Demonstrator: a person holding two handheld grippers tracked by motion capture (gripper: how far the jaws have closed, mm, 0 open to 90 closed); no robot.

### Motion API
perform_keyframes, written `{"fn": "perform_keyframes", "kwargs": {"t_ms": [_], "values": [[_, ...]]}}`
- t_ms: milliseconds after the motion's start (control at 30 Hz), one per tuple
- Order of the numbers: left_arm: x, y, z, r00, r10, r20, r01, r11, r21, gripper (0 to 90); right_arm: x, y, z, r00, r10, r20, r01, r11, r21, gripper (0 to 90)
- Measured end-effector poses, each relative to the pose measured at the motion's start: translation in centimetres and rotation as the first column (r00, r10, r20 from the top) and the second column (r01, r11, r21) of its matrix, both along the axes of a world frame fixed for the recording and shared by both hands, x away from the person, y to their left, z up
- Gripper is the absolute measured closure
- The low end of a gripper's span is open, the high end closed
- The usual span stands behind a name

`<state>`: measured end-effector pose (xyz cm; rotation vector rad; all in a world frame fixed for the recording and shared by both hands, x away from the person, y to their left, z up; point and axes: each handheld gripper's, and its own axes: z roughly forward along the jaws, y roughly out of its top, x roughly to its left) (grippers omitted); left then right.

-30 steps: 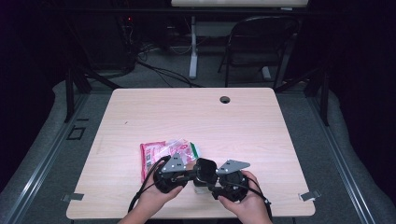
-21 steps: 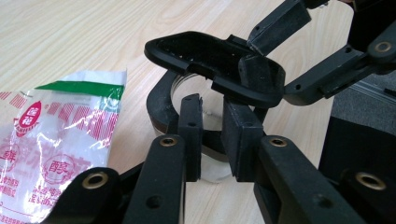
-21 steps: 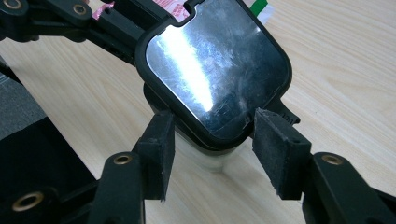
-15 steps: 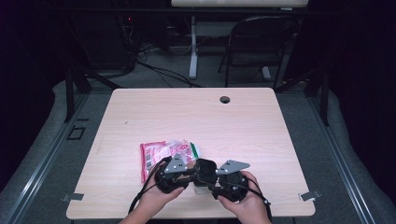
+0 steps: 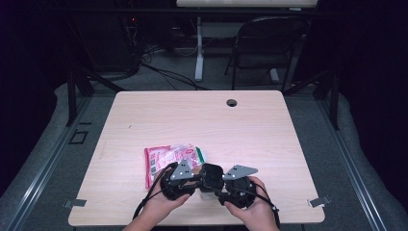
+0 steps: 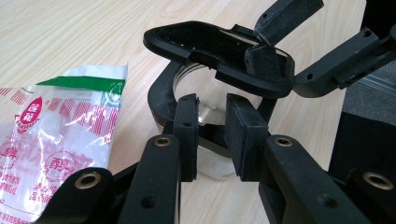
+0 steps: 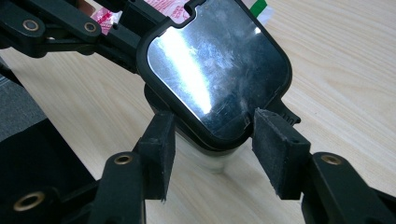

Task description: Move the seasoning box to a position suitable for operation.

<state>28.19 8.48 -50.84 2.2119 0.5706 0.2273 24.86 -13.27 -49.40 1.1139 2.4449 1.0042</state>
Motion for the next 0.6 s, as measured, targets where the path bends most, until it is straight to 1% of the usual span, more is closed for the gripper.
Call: {"fn": "perform_keyframes", "kwargs": {"t_ms": [100, 133, 233, 400, 433, 500, 533, 600], "values": [[0.0, 0.0, 0.0, 1.0, 0.0, 0.0, 0.0, 1.0, -0.001, 74.9, 0.0, 0.01, -0.01, 1.0, -0.001, 0.002, 0.001, 1.0, 0.006, 49.5], [0.0, 0.0, 0.0, 1.0, -0.001, 0.0, 0.001, 1.0, -0.001, 74.9, 0.01, 0.0, -0.03, 1.0, -0.002, 0.009, 0.002, 1.0, 0.01, 49.5], [0.0, 0.0, 0.01, 1.0, -0.002, 0.002, 0.002, 1.0, 0.003, 74.9, 0.01, -0.07, 0.08, 1.0, -0.001, 0.005, 0.001, 1.0, 0.005, 49.6], [-0.02, 0.0, 0.04, 1.0, -0.004, 0.003, 0.004, 1.0, 0.006, 75.2, 0.0, -0.33, 0.21, 0.9999, -0.005, 0.008, 0.005, 1.0, 0.023, 49.5], [-0.04, -0.01, 0.04, 1.0, -0.005, 0.003, 0.005, 1.0, 0.008, 75.2, -0.02, -0.37, 0.28, 1.0, -0.006, 0.003, 0.006, 1.0, 0.024, 49.6], [-0.05, -0.03, 0.04, 1.0, -0.007, 0.005, 0.007, 1.0, 0.006, 75.4, -0.04, -0.47, 0.39, 1.0, -0.006, 0.004, 0.006, 1.0, 0.019, 49.7], [-0.07, -0.04, 0.05, 1.0, -0.006, 0.006, 0.006, 0.9999, 0.008, 75.5, -0.02, -0.52, 0.4, 0.9999, -0.005, 0.011, 0.005, 1.0, 0.022, 49.8], [-0.07, -0.04, 0.04, 1.0, -0.006, 0.007, 0.006, 0.9999, 0.008, 75.6, -0.08, -0.64, 0.54, 0.9999, -0.01, 0.011, 0.01, 1.0, 0.025, 50.2]]}}
